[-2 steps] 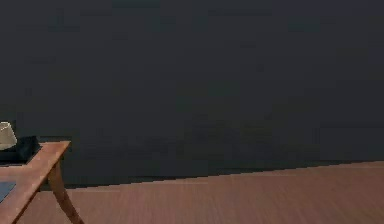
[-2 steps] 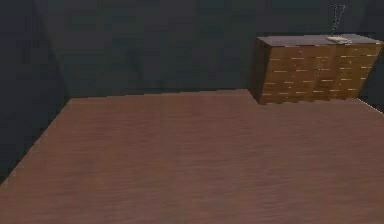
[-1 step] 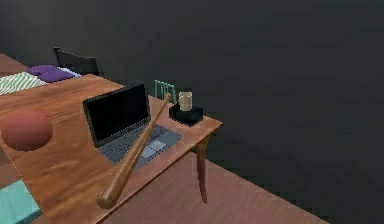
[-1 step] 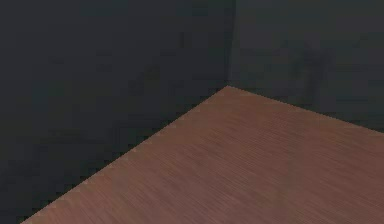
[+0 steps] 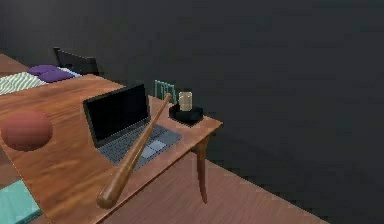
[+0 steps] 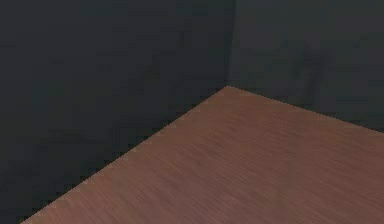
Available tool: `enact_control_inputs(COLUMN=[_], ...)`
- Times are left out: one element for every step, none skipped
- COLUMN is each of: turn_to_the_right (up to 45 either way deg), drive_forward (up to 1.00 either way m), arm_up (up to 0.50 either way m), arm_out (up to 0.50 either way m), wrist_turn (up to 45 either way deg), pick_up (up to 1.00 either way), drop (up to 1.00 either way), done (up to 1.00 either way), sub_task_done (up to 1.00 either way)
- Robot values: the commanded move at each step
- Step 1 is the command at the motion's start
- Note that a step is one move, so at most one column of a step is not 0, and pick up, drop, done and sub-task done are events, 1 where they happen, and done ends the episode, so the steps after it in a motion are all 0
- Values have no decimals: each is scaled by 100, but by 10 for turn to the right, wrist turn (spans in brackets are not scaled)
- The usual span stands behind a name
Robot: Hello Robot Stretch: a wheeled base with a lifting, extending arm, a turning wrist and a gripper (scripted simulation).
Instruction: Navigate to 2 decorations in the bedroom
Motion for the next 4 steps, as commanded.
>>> enact_control_inputs(turn_to_the_right=[450,450,450,390], drive_forward=[0,0,0,0], arm_up=[0,0,0,0], arm_out=[0,0,0,0], wrist_turn=[0,0,0,0], pick_up=[0,0,0,0], drop=[0,0,0,0], done=[0,0,0,0], sub_task_done=[0,0,0,0])
